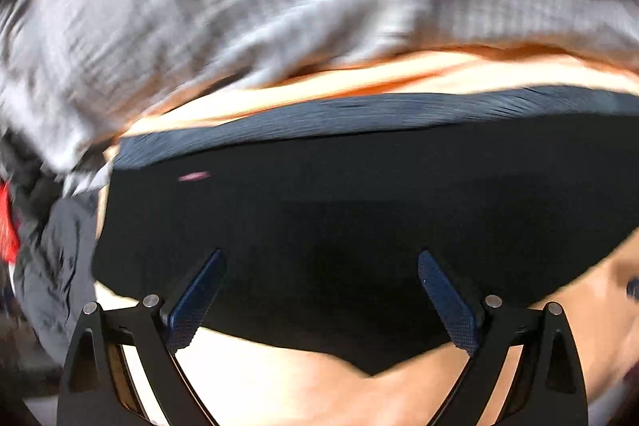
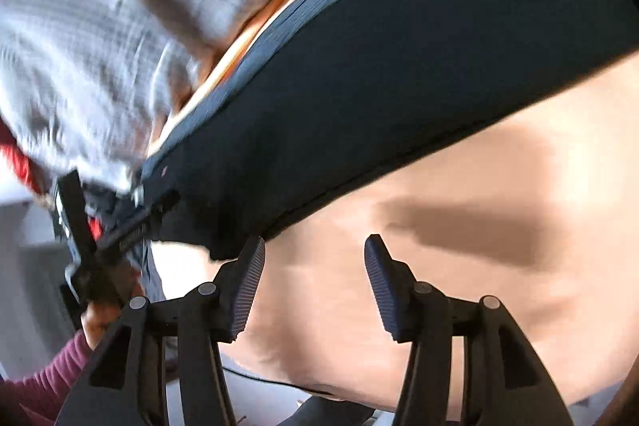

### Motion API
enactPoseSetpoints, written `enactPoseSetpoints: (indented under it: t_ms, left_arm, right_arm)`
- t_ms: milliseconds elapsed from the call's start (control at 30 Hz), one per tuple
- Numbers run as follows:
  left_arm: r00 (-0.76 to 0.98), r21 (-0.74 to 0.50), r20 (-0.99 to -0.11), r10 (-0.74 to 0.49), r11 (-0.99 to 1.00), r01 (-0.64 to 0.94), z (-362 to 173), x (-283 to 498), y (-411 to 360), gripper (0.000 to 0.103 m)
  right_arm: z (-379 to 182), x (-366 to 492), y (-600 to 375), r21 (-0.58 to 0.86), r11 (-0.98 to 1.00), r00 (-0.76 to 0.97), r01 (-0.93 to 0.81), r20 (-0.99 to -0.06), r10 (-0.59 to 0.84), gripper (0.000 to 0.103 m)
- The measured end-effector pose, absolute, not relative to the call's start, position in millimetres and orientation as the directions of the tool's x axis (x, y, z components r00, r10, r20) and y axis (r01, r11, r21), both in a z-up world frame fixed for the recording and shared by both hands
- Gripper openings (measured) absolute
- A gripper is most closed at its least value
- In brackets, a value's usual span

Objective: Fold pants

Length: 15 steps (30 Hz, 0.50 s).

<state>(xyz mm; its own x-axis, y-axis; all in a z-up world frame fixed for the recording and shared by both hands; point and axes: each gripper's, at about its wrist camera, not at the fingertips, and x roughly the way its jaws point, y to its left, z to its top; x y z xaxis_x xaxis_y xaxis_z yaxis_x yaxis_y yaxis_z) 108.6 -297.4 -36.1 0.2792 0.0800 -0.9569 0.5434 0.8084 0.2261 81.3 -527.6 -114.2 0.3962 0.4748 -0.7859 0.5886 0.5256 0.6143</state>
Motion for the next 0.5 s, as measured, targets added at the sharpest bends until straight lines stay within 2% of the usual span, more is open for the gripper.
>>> enactPoseSetpoints:
  t_ms: [200, 400, 467, 500]
  left_arm:
    - [0.265, 0.199, -0.964, 0.027, 0.736, 0.647, -36.3, 71.3, -374.5, 0.097]
    - [0.230, 0.179, -0.973, 0.026, 0.715, 0.676, -45.9, 50.0, -427.7, 0.097]
    - [0.227, 0.185, -0.973, 0.037, 0.711, 0.678, -50.2, 45.3, -441.1, 0.097]
    - [0.222, 0.184, -0.974, 0.040, 0.712, 0.678, -52.3, 42.8, -447.3, 0.097]
  right_arm:
    - [-103.7, 50.1, -595.1, 0.584, 0.481, 0.440, 0.654, -0.811, 0.386, 0.056]
    - [-90.8, 54.6, -686.4, 0.546, 0.471, 0.526, 0.693, -0.829, 0.188, 0.056]
    - [-95.8, 70.1, -717.1, 0.509, 0.473, 0.514, 0.719, -0.848, 0.131, 0.043]
    - [-99.6, 79.1, -729.9, 0.496, 0.473, 0.506, 0.728, -0.854, 0.117, 0.027]
